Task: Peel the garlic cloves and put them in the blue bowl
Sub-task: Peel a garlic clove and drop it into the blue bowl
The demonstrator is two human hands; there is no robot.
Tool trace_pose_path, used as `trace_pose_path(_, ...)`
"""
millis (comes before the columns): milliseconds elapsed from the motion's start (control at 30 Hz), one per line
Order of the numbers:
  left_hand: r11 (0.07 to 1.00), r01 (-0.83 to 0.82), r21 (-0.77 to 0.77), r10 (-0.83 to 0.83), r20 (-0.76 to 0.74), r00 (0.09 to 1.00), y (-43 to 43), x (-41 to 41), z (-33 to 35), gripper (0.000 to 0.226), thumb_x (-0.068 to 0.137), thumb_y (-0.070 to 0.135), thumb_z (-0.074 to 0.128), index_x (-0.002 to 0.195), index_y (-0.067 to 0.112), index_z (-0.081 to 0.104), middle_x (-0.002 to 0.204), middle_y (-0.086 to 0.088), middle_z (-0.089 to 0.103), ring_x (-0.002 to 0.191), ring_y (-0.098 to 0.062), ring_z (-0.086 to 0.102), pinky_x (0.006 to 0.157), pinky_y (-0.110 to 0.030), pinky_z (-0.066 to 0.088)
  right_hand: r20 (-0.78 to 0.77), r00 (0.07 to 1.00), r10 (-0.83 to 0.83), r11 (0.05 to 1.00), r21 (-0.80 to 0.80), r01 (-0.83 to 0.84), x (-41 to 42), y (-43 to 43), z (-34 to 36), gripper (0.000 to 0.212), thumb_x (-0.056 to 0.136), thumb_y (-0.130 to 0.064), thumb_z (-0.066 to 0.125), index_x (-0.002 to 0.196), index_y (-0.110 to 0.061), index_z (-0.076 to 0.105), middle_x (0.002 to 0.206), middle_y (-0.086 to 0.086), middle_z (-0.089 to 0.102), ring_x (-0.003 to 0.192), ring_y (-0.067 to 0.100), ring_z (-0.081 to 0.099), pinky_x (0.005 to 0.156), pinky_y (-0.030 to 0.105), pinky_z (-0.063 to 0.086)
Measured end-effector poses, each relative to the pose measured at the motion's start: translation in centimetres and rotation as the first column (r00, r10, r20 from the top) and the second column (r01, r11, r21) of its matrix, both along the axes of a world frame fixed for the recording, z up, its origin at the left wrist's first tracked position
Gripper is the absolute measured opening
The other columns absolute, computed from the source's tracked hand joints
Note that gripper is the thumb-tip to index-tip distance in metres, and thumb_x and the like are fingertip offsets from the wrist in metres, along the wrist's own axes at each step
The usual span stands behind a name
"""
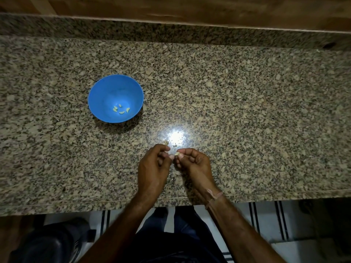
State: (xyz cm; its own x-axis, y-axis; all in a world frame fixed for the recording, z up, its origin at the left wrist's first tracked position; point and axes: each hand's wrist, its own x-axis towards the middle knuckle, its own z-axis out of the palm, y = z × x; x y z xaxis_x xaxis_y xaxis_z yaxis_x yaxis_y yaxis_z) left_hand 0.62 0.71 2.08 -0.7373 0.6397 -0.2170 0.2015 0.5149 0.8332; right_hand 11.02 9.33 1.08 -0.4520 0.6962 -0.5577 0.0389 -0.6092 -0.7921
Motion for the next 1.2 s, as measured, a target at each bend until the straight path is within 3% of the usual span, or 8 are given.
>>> trace_pose_path(167,0.991,0.076,0.112,-0.068,-0.067,0.995,0.2,0.3,0.5,0.007,0.098,0.028,0.069,0.094,0.029,0.074,0.090,0.014,0.073,0.084,-0.001,0.068,0.074,-0.032,0.058,0.041,0.994,0.101,0.983,0.152,-0.106,0.3,0.0,-0.4,0.015,0.099,-0.017,0.072,0.099,-0.002,0.075,0.095,0.024,0.076,0.090,0.038,0.074,0.088,0.049,0.061)
trace_pose_path(367,0.977,-0.185,0.103,0.142,0.327,0.934,0.4,-0.1,-1.3,0.009,0.094,0.027,0.072,0.089,0.022,0.078,0.086,0.004,0.078,0.086,-0.020,0.075,0.083,-0.053,0.062,0.038,0.994,0.103,0.971,0.214,-0.108,0.7,0.1,-0.2,0.017,0.102,-0.001,0.062,0.108,-0.006,0.077,0.104,0.016,0.078,0.101,0.028,0.074,0.095,0.044,0.059)
trace_pose_path(567,0.964,-0.245,0.109,0.173,0.445,0.879,0.5,0.5,-1.4,0.020,0.098,0.032,0.068,0.090,0.020,0.082,0.085,-0.004,0.080,0.086,-0.027,0.077,0.086,-0.054,0.062,-0.012,0.982,0.188,0.948,0.263,-0.178,0.3,0.1,0.8,0.013,0.099,0.002,0.066,0.108,0.001,0.075,0.107,0.018,0.077,0.104,0.034,0.075,0.088,0.042,0.063)
trace_pose_path(767,0.979,-0.159,0.128,0.118,0.277,0.954,-0.2,0.5,-0.5,0.007,0.098,0.024,0.069,0.093,0.024,0.075,0.086,0.005,0.076,0.081,-0.012,0.073,0.075,-0.040,0.062,0.043,0.988,0.151,0.942,0.298,-0.157,-0.1,-0.1,0.7,0.006,0.096,-0.004,0.072,0.098,0.000,0.077,0.095,0.017,0.078,0.094,0.037,0.076,0.082,0.042,0.063)
trace_pose_path(867,0.976,-0.173,0.129,0.129,0.295,0.947,-1.0,0.1,-0.8,0.007,0.095,0.020,0.073,0.088,0.023,0.072,0.086,0.003,0.075,0.080,-0.019,0.073,0.075,-0.048,0.064,0.088,0.977,0.195,0.918,0.335,-0.214,-0.4,-0.1,0.6,0.006,0.095,-0.003,0.074,0.098,0.001,0.078,0.093,0.011,0.080,0.091,0.028,0.077,0.078,0.034,0.063)
trace_pose_path(1000,0.977,-0.197,0.076,0.187,0.121,0.975,-2.5,-1.9,-1.1,0.010,0.094,0.024,0.073,0.085,0.027,0.071,0.077,0.007,0.072,0.074,-0.014,0.070,0.067,-0.039,0.061,0.180,0.968,0.176,0.874,0.424,-0.238,-0.1,-0.2,-0.1,0.022,0.095,0.000,0.072,0.112,-0.011,0.078,0.109,0.001,0.079,0.106,0.018,0.075,0.091,0.039,0.063)
trace_pose_path(1133,0.979,-0.198,0.045,0.201,-0.070,0.977,-4.3,-4.1,-1.8,0.011,0.095,0.012,0.073,0.097,0.023,0.071,0.093,0.003,0.071,0.082,-0.002,0.067,0.064,-0.012,0.049,0.354,0.925,0.141,0.770,0.548,-0.327,1.3,0.7,-0.1,0.037,0.093,0.009,0.069,0.120,-0.016,0.073,0.118,-0.005,0.070,0.110,0.001,0.068,0.094,0.019,0.056)
trace_pose_path(1200,0.985,-0.168,0.032,0.171,-0.150,0.974,-4.7,-4.1,-1.9,0.021,0.092,0.011,0.075,0.109,0.021,0.066,0.108,0.000,0.061,0.092,-0.009,0.063,0.072,-0.020,0.051,0.414,0.896,0.157,0.728,0.565,-0.389,2.0,0.8,0.2,0.041,0.092,0.012,0.068,0.125,-0.012,0.071,0.120,-0.004,0.065,0.111,-0.001,0.065,0.089,0.010,0.053)
